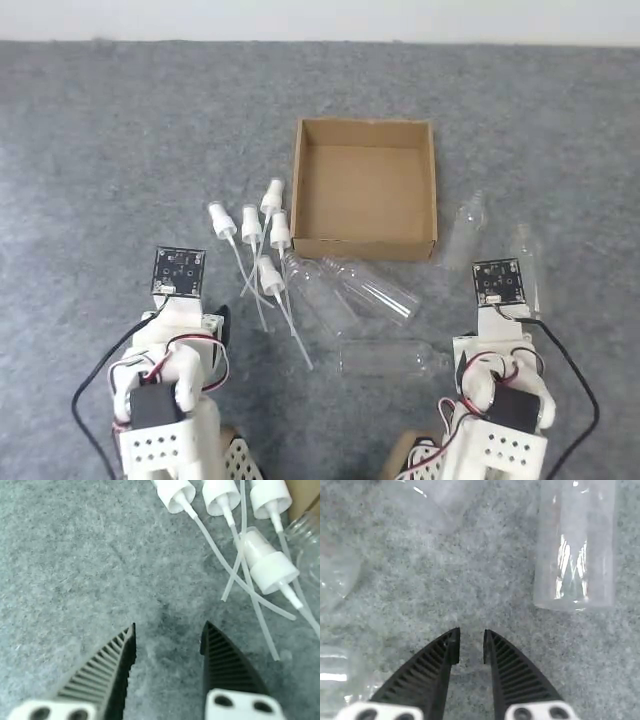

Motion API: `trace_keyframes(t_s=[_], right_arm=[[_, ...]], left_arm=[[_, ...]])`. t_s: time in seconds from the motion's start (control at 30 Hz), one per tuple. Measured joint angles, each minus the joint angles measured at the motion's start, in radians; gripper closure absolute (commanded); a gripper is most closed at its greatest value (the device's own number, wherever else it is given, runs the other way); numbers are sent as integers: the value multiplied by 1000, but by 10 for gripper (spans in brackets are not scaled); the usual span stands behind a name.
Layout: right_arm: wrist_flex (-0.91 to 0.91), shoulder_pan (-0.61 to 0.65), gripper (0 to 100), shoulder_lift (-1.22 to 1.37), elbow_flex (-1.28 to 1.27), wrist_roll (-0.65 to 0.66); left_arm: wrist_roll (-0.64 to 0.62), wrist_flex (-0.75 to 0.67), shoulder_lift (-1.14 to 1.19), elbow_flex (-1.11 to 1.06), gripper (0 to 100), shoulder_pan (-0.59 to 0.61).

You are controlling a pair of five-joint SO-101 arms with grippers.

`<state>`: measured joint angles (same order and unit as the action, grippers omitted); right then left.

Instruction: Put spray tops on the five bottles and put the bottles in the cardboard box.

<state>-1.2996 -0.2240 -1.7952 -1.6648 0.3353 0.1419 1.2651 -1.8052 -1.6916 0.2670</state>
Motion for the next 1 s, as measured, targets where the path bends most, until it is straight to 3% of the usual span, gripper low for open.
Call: trace_keyframes(t_s=[0.83,1.0], right_arm=[[5,0,952,0,0,0],[258,-37,950,0,0,0]], left_arm=[[0,0,0,0,801,-3],[0,-6,0,0,803,-14]])
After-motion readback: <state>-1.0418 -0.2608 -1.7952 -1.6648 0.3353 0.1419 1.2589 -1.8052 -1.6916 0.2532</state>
